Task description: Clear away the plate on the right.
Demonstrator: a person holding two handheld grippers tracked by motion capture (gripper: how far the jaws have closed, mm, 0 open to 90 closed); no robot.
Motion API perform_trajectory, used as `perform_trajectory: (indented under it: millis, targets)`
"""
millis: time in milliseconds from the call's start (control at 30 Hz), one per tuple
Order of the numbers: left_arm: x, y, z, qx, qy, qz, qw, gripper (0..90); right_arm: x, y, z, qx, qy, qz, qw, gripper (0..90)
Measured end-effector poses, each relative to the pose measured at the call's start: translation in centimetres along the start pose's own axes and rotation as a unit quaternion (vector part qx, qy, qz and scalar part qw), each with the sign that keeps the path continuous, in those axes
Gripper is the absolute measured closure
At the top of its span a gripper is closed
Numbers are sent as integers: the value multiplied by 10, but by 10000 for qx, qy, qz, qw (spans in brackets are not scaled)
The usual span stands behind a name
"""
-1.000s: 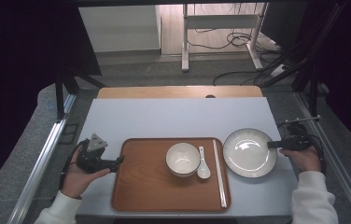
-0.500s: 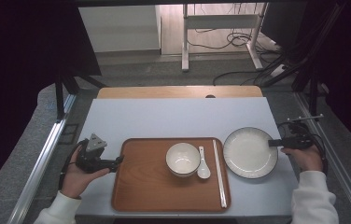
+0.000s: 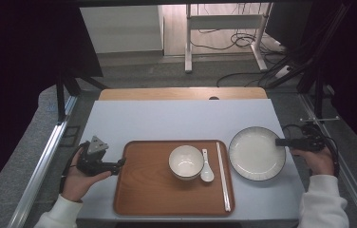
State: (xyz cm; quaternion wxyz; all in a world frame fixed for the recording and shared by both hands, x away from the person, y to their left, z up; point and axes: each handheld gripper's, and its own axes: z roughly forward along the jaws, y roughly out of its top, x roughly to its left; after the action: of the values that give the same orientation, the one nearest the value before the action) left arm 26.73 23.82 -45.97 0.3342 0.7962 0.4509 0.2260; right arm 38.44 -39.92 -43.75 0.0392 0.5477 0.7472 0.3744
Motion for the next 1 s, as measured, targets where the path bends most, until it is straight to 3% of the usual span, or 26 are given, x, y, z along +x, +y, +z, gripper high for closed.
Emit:
perform_trajectory:
  millis: [200,267,400,600,900,1000]
  targets:
    - [-1,1,0,-6,-10,10,10000,140,14,7,-8,-320,389,-136,9986,845]
    - [-1,1,0,-18,-14,-2,10000,140,18,8,-8,-386,413,-159,9983,845]
    - [-2,2,0,-8,-30,-2,10000,141,42,18,-11,-590,531,-496,9956,843]
    - [-1,1,1,0,-33,-23,10000,140,66,29,-5,-780,894,-667,9907,845]
    - [-2,2,2,-33,-55,-68,10000,140,95,40,7,-798,1046,-943,9868,846]
    - [-2,3,3,-12,-67,-49,10000,140,112,46,12,-739,1177,-1175,9833,847]
